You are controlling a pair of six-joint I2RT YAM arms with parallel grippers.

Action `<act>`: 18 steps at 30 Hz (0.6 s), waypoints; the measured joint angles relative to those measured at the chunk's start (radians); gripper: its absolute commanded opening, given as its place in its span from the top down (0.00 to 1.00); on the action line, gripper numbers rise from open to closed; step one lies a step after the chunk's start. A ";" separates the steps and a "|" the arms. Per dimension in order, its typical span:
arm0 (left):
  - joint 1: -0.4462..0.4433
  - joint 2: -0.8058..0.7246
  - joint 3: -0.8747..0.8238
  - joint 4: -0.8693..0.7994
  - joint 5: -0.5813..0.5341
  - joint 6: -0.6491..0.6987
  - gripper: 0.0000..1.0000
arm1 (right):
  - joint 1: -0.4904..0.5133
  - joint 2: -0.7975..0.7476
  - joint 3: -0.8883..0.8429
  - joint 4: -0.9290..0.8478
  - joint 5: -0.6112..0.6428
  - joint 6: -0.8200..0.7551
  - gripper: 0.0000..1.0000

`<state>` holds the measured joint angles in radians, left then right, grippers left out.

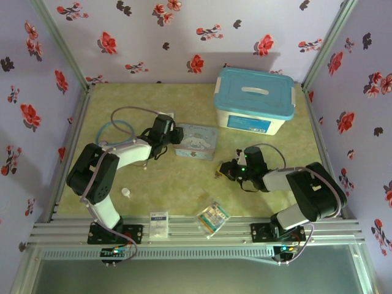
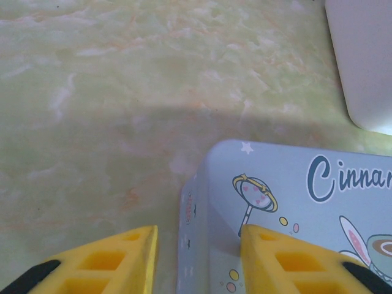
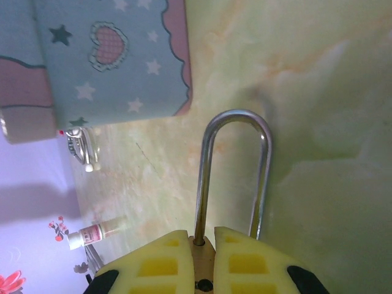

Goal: Unlock the padlock with the key

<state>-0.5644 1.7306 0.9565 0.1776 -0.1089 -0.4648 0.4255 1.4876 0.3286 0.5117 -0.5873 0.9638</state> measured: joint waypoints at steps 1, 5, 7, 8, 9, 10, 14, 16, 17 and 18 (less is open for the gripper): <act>0.000 0.000 -0.002 0.003 0.002 0.000 0.61 | -0.001 0.000 -0.008 0.000 0.000 -0.003 1.00; 0.000 0.000 -0.006 0.010 0.002 0.000 0.61 | -0.002 -0.007 -0.027 0.014 0.001 -0.016 1.00; 0.000 0.000 -0.007 0.013 0.004 0.000 0.59 | -0.002 -0.011 -0.025 0.008 0.000 -0.025 1.00; 0.000 0.000 -0.008 0.013 0.005 0.000 0.57 | -0.002 -0.012 -0.021 -0.005 0.000 -0.031 0.98; 0.001 0.000 -0.008 0.013 0.005 0.000 0.56 | -0.002 -0.012 -0.014 -0.019 0.000 -0.036 0.94; 0.002 0.000 -0.009 0.013 0.005 0.000 0.56 | -0.003 -0.012 -0.006 -0.041 0.000 -0.043 0.93; 0.005 -0.007 -0.018 0.016 0.005 0.000 0.53 | -0.003 -0.042 0.055 -0.212 0.037 -0.100 0.88; 0.006 -0.010 -0.022 0.017 0.004 0.000 0.50 | -0.003 -0.072 0.079 -0.314 0.071 -0.133 0.86; 0.006 -0.011 -0.024 0.017 0.004 -0.002 0.49 | -0.004 -0.092 0.090 -0.372 0.093 -0.153 0.81; 0.006 -0.011 -0.024 0.016 0.004 -0.003 0.47 | -0.004 -0.110 0.101 -0.431 0.113 -0.171 0.75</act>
<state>-0.5579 1.7191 0.9329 0.1940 -0.1047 -0.4683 0.4213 1.3777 0.4297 0.0811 -0.4747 0.7925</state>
